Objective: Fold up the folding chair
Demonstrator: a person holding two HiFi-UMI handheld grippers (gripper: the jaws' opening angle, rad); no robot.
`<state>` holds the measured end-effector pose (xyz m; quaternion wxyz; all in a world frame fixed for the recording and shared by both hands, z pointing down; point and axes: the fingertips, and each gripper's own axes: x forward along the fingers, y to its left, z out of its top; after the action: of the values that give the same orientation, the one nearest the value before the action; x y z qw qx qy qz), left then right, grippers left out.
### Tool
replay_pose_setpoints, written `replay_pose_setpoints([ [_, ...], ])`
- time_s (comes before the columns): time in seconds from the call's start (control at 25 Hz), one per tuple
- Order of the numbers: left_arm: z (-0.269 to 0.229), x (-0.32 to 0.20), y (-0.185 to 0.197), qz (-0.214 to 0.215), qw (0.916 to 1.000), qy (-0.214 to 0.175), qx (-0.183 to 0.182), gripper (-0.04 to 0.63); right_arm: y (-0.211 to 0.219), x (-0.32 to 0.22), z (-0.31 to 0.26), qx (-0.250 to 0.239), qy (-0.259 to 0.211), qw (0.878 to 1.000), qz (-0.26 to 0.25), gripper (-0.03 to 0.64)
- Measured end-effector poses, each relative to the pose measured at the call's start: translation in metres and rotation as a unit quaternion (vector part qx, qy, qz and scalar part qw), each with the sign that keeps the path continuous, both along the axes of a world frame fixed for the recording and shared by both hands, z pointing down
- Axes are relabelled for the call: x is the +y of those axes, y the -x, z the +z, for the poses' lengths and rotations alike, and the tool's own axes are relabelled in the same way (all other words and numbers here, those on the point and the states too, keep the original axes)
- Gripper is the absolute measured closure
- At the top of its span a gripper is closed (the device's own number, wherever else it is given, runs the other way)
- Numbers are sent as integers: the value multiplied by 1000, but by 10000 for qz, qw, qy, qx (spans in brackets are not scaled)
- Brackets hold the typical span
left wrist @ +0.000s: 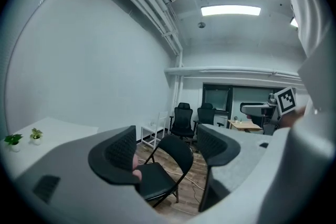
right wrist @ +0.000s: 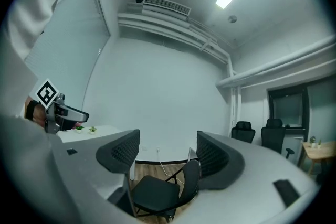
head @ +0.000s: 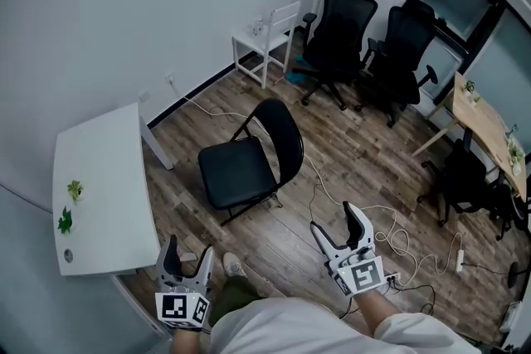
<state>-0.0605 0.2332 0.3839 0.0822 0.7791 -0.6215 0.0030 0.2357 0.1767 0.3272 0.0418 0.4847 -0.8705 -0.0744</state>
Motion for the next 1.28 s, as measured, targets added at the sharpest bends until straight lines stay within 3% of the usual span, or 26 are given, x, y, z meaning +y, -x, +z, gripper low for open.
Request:
replay_pose_setpoints([
  [0.28,23,-94,59,249,9993,263,37,230,53,-106,-7,341,-14,9990,304,268],
  [0.36,24,-116,60,333,9990,287,18,230,57,-130,-10,356,-38,9988,341,268],
  [0.48,32,-143,57,359,9983,460,94,230,53,-161,2,593,307,9971,378,270],
  [0.68,67,-193,60,264,9956,859,256,230,53,-231,12,584,128,9978,270,285],
  [0.92,128,-259,66,1,9904,1362,217,230,45,-341,79,812,689,9943,71,287],
  [1.28,278,-343,85,-303,9678,2455,467,230,41,-496,209,1378,1714,9755,-51,287],
])
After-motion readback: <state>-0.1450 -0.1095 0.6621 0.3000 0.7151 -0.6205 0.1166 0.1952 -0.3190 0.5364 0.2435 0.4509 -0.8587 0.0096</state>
